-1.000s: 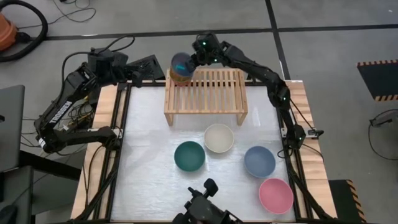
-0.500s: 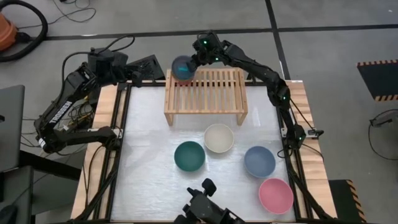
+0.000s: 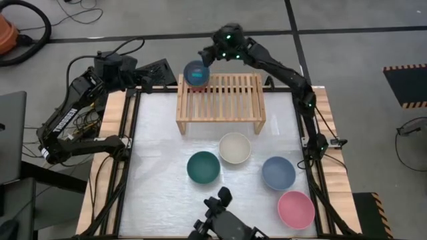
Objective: Place and stack bowls onto a shelf
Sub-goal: Stack the stacked bowls on top of the green bowl on the shelf, then put the blue bowl on the shelf
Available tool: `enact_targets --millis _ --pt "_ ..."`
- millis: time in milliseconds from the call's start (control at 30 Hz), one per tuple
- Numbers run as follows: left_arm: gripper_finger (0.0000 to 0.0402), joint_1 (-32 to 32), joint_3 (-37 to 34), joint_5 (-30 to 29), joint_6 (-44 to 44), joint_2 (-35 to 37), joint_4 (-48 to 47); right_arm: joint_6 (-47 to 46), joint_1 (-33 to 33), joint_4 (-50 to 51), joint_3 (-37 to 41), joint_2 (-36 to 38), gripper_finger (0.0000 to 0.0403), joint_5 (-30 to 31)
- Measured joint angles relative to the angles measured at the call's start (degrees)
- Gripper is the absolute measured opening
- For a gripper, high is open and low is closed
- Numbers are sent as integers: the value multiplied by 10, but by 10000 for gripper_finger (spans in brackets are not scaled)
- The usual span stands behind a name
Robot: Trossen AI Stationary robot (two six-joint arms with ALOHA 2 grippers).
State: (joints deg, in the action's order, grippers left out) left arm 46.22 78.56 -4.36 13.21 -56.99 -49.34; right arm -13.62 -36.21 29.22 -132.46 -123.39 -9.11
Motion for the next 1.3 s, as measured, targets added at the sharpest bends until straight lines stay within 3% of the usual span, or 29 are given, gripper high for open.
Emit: enact_targets --millis 133,333,367,533,800,967,1133,1300 --pt "192 0 0 0 0 0 0 0 -1 -37 -2 14 164 -9" --pt "192 0 0 -2 -1 0 0 2 -6 -15 0 -12 26 -53" --pt "192 0 0 -3 -1 0 0 4 -7 -19 0 -17 18 -58" --pt "192 0 0 -9 -1 0 0 -12 -7 -10 0 -43 32 -64" --pt "192 0 0 -10 -4 0 -1 -10 -12 -2 1 -54 18 -79" --pt "192 0 0 -11 -5 0 -1 -14 -11 16 -11 -14 48 -103" --pt "192 0 0 -9 -17 0 -1 33 -4 160 -23 88 56 -157" --pt "192 0 0 8 -41 0 -1 99 40 463 -20 149 67 -62"
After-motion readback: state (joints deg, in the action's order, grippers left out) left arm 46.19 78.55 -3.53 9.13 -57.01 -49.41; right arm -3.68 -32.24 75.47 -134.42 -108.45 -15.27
